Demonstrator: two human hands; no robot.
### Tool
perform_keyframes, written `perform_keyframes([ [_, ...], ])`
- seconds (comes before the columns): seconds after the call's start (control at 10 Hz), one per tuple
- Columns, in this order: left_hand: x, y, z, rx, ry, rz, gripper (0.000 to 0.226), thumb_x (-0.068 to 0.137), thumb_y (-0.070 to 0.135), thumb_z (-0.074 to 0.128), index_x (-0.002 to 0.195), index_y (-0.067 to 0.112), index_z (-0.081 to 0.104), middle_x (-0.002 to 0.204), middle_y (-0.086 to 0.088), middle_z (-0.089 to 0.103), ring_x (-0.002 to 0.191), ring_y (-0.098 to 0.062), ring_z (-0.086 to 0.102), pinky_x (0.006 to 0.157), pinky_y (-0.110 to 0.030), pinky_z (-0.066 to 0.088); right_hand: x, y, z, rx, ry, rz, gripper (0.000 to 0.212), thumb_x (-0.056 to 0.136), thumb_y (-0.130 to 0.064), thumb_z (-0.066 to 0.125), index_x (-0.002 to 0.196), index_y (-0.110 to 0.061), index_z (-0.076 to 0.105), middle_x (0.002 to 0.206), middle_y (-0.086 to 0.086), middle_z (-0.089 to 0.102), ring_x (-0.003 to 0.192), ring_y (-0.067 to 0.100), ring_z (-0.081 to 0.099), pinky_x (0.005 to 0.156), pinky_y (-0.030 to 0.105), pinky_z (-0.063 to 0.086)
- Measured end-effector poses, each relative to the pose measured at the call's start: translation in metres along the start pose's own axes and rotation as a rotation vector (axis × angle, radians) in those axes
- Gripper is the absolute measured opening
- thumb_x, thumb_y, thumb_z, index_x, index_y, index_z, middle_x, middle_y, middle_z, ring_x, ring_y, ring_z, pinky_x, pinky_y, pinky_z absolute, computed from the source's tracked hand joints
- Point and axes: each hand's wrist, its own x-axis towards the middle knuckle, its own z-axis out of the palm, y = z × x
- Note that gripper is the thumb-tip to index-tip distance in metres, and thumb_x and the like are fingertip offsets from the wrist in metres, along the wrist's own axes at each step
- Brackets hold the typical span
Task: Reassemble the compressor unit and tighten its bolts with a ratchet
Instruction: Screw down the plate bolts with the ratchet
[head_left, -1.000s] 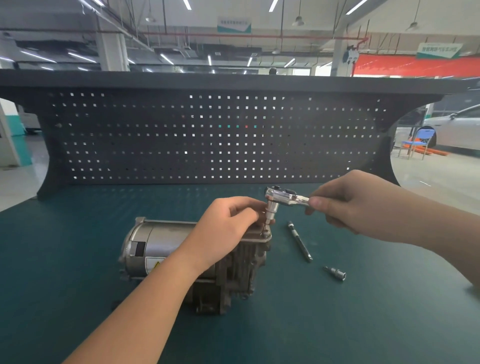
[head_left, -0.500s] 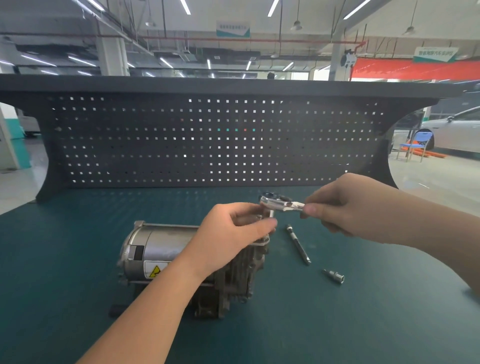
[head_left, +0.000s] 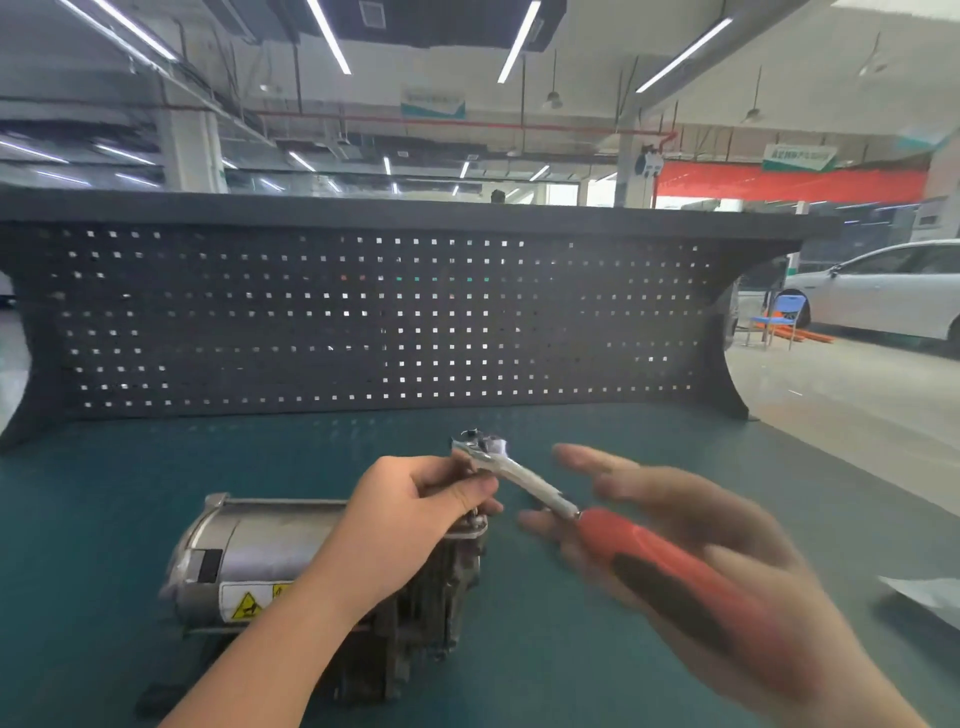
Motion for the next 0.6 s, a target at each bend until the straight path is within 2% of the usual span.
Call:
perform_keyframes([
  [0.1,0.0,-0.003,0.0,0.015,-0.01,0.026,0.026,0.088,0.012,0.067,0.079,0.033,0.079,0.081,0.003,0.077,0.077,-0.004,0.072,0.064,-0.012,0.052,-0.003,0.024,0.024,-0.422,0.183,0.101,0.047,0.01,-0.02,0.087,0.054,-0.03,0.076,0.071,-0.003,0.074,0.07,0.001,0.07,0.062,0.016,0.054],
  [0.2,0.001,-0.009,0.0,0.049,0.024,-0.011,0.019,0.088,0.015,0.07,0.084,0.031,0.078,0.082,-0.001,0.077,0.079,-0.012,0.073,0.074,-0.027,0.056,0.006,0.05,0.065,-0.443,0.256,-0.274,0.042,0.048,-0.022,0.094,0.086,-0.031,0.078,0.1,0.002,0.071,0.08,0.007,0.071,0.068,0.022,0.057],
  [0.3,0.0,-0.009,0.004,0.003,0.066,-0.053,0.015,0.073,0.036,0.081,0.084,0.028,0.077,0.079,-0.003,0.076,0.077,-0.024,0.074,0.071,-0.034,0.057,-0.003,0.066,0.074,-0.426,0.209,-0.276,0.024,0.069,0.003,0.072,0.076,-0.019,0.069,0.082,-0.006,0.07,0.075,0.003,0.069,0.068,0.021,0.056],
  [0.4,0.0,-0.008,0.005,-0.044,0.076,-0.107,0.034,0.06,0.049,0.088,0.074,0.02,0.076,0.075,-0.001,0.074,0.071,-0.02,0.07,0.065,-0.03,0.052,0.004,0.065,0.078,-0.439,0.3,-0.18,0.015,0.059,-0.017,0.077,0.071,-0.016,0.069,0.068,-0.009,0.066,0.072,0.014,0.069,0.069,0.036,0.059],
  [0.5,0.0,-0.006,0.002,-0.013,0.042,-0.102,0.012,0.081,0.028,0.077,0.07,0.024,0.078,0.077,-0.001,0.076,0.07,-0.013,0.07,0.067,-0.025,0.052,0.011,0.082,0.075,-0.658,0.416,-0.521,0.009,0.08,-0.008,0.066,0.086,-0.002,0.07,0.088,-0.012,0.073,0.085,0.0,0.067,0.077,0.013,0.05],
  [0.6,-0.003,-0.002,-0.002,0.043,0.016,0.012,0.03,0.087,0.014,0.069,0.07,0.037,0.079,0.078,0.007,0.077,0.075,0.0,0.071,0.066,-0.009,0.05,0.012,0.078,0.066,-0.447,0.774,-0.731,0.012,0.076,-0.019,0.069,0.08,-0.03,0.069,0.084,0.006,0.068,0.079,0.02,0.067,0.074,0.037,0.052],
])
